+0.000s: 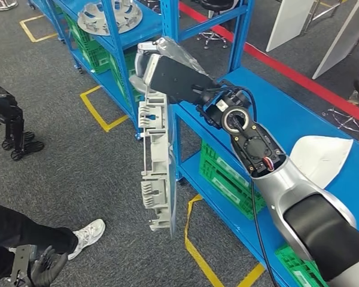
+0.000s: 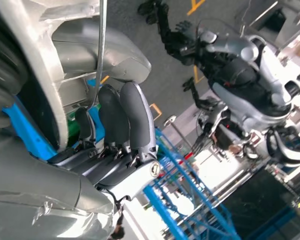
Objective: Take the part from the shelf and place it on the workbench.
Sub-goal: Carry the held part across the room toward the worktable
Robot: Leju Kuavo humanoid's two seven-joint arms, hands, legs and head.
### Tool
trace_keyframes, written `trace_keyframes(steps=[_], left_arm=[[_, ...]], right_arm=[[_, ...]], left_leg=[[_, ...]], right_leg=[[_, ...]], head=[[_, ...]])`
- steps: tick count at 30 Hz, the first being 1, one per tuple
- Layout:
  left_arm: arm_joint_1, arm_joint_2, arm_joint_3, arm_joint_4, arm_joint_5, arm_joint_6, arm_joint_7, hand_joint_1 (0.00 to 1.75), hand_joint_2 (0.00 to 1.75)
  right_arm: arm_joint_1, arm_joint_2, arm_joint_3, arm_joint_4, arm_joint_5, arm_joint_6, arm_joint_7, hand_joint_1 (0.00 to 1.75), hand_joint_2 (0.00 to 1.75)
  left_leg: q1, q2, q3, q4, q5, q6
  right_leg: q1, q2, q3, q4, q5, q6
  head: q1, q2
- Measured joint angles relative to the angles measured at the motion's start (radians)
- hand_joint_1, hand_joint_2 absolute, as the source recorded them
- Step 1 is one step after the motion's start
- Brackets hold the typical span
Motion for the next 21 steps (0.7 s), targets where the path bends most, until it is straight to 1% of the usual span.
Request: trace_keyframes(steps=[1, 2, 3, 4, 5, 6, 7, 8, 9, 10, 11, 12, 13, 14, 15, 16, 17, 18, 19, 20, 21], left_arm=[[-0.001, 0.0, 0.0, 0.0, -0.002, -0.002, 0.0, 0.0, 1.75], [-0.001, 0.0, 0.0, 0.0, -0.004, -0.004, 0.001, 0.0, 1.75], [-0.001, -0.001, 0.0, 0.0, -0.006, -0.007, 0.002, 0.0, 1.75], [-0.002, 0.0, 0.0, 0.0, -0.008, -0.009, 0.003, 0.0, 1.75], [-0.003, 0.0, 0.0, 0.0, -0.01, -0.01, 0.004, 0.0, 1.75], [-0.005, 0.001, 0.0, 0.0, -0.011, -0.011, 0.005, 0.0, 1.75], [-0.008, 0.001, 0.0, 0.0, -0.012, -0.011, 0.006, 0.0, 1.75], [-0.01, 0.0, 0.0, 0.0, -0.013, -0.011, 0.008, 0.0, 1.75], [-0.012, 0.0, 0.0, 0.0, -0.014, -0.012, 0.01, 0.0, 1.75], [-0.012, 0.0, 0.0, 0.0, -0.014, -0.012, 0.011, 0.0, 1.75], [-0.012, 0.0, 0.0, 0.0, -0.014, -0.012, 0.011, 0.0, 1.75], [-0.012, 0.001, 0.0, -0.001, -0.014, -0.012, 0.011, 0.0, 1.75], [-0.013, 0.001, 0.0, -0.001, -0.014, -0.012, 0.011, 0.0, 1.75], [-0.014, 0.001, 0.0, -0.001, -0.014, -0.012, 0.011, 0.0, 1.75], [-0.015, 0.001, 0.0, -0.001, -0.014, -0.012, 0.011, 0.0, 1.75], [-0.016, 0.001, 0.0, -0.001, -0.014, -0.012, 0.011, 0.0, 1.75], [-0.016, 0.0, 0.0, -0.001, -0.015, -0.013, 0.011, 0.0, 1.75], [-0.016, 0.0, 0.0, -0.001, -0.015, -0.013, 0.012, 0.0, 1.75], [-0.015, -0.001, 0.0, -0.001, -0.015, -0.013, 0.012, 0.0, 1.75], [-0.015, -0.001, 0.0, -0.001, -0.014, -0.013, 0.012, 0.0, 1.75], [-0.015, -0.002, 0.0, -0.001, -0.014, -0.013, 0.012, 0.0, 1.75]], right_arm=[[0.001, 0.0, 0.0, 0.0, 0.0, 0.0, 0.001, 1.75, 1.75], [0.002, 0.0, 0.0, 0.0, 0.001, 0.0, 0.004, 1.75, 1.75], [0.004, 0.0, 0.0, 0.0, 0.001, 0.0, 0.007, 1.75, 1.75], [0.005, -0.001, 0.0, 0.0, 0.001, 0.0, 0.009, 1.75, 1.75], [0.005, -0.001, 0.0, 0.0, 0.0, 0.0, 0.012, 1.75, 1.75], [0.005, -0.001, 0.0, -0.001, 0.0, 0.0, 0.013, 1.75, 1.75], [0.005, -0.002, -0.002, -0.002, 0.0, 0.0, 0.013, 1.75, 1.75], [0.005, -0.002, -0.002, -0.003, 0.0, 0.0, 0.014, 1.75, 1.75], [0.005, -0.003, -0.003, -0.003, 0.0, 0.0, 0.014, 1.75, 1.75], [0.005, -0.003, -0.004, -0.004, 0.0, 0.0, 0.015, 1.75, 1.75], [0.005, -0.004, -0.004, -0.005, 0.0, 0.0, 0.015, 1.75, 1.75], [0.005, -0.004, -0.004, -0.005, 0.0, 0.0, 0.015, 1.75, 1.75], [0.005, -0.006, -0.005, -0.006, 0.0, 0.0, 0.015, 1.75, 1.75], [0.005, -0.007, -0.005, -0.006, 0.0, 0.0, 0.016, 1.75, 1.75], [0.006, -0.008, -0.005, -0.007, 0.0, -0.001, 0.016, 1.75, 1.75], [0.008, -0.01, -0.005, -0.007, 0.0, -0.001, 0.016, 1.75, 1.75], [0.01, -0.011, -0.005, -0.007, 0.0, -0.001, 0.016, 1.75, 1.75], [0.012, -0.012, -0.005, -0.007, 0.0, -0.001, 0.016, 1.75, 1.75], [0.014, -0.013, -0.005, -0.007, 0.0, -0.001, 0.015, 1.75, 1.75], [0.015, -0.014, -0.005, -0.007, 0.0, -0.001, 0.015, 1.75, 1.75], [0.014, -0.015, -0.005, -0.007, -0.001, -0.001, 0.014, 1.75, 1.75]], left_leg=[[0.003, 0.009, -0.037, 0.073, -0.028, -0.005], [0.006, 0.014, -0.064, 0.125, -0.043, -0.009], [0.01, 0.017, -0.073, 0.141, -0.04, -0.013], [0.014, 0.021, -0.06, 0.114, -0.019, -0.016], [0.017, 0.029, -0.025, 0.051, 0.013, -0.019], [0.018, 0.044, 0.017, -0.026, 0.04, -0.022], [0.017, 0.052, 0.051, -0.088, 0.061, -0.019], [0.015, 0.058, 0.073, -0.129, 0.071, -0.013], [0.012, 0.058, 0.079, -0.143, 0.07, -0.004], [0.009, 0.048, 0.078, -0.142, 0.071, 0.006], [0.009, 0.041, 0.078, -0.142, 0.071, 0.014], [0.009, 0.035, 0.079, -0.142, 0.071, 0.021], [0.009, 0.029, 0.081, -0.143, 0.071, 0.027], [0.009, 0.024, 0.083, -0.144, 0.071, 0.033], [0.008, 0.019, 0.083, -0.144, 0.071, 0.037], [0.006, 0.012, 0.084, -0.144, 0.07, 0.04], [0.003, 0.004, 0.084, -0.144, 0.07, 0.041], [0.001, -0.005, 0.085, -0.144, 0.07, 0.042], [-0.001, -0.016, 0.086, -0.144, 0.069, 0.043], [-0.002, -0.026, 0.089, -0.144, 0.069, 0.042], [-0.002, -0.035, 0.09, -0.144, 0.069, 0.042]], right_leg=[[0.0, -0.01, 0.0, 0.0, 0.0, 0.0], [0.0, -0.02, -0.001, 0.001, -0.001, 0.0], [0.0, -0.03, -0.001, 0.001, -0.002, 0.001], [-0.001, -0.038, -0.001, 0.003, -0.004, 0.003], [-0.002, -0.046, -0.001, 0.007, -0.008, 0.006], [-0.003, -0.053, -0.001, 0.012, -0.012, 0.012], [-0.002, -0.059, -0.003, 0.018, -0.018, 0.018], [0.001, -0.063, -0.004, 0.023, -0.022, 0.024], [0.003, -0.068, -0.005, 0.025, -0.026, 0.029], [0.004, -0.073, -0.004, 0.026, -0.028, 0.034], [0.002, -0.076, -0.003, 0.026, -0.031, 0.039], [-0.001, -0.071, -0.006, 0.036, -0.041, 0.044], [-0.003, -0.06, -0.017, 0.064, -0.061, 0.047], [-0.005, -0.045, -0.039, 0.114, -0.09, 0.05], [-0.005, -0.029, -0.071, 0.185, -0.125, 0.051], [-0.004, -0.02, -0.107, 0.262, -0.157, 0.051], [-0.003, -0.016, -0.137, 0.322, -0.175, 0.049], [-0.002, -0.013, -0.153, 0.349, -0.174, 0.046], [-0.001, -0.01, -0.15, 0.332, -0.152, 0.041], [0.0, -0.005, -0.128, 0.276, -0.114, 0.035], [0.002, 0.01, -0.096, 0.199, -0.071, 0.028]], head=[[-0.007, 0.0], [-0.013, 0.0], [-0.017, 0.0], [-0.021, 0.0], [-0.023, 0.0], [-0.025, 0.0], [-0.027, 0.0], [-0.027, 0.0], [-0.026, 0.0], [-0.022, 0.0], [-0.018, 0.0], [-0.015, 0.0], [-0.012, 0.0], [-0.007, 0.0], [-0.002, 0.0], [0.003, 0.0], [0.007, 0.0], [0.01, 0.0], [0.013, 0.0], [0.016, 0.0], [0.019, 0.0]])
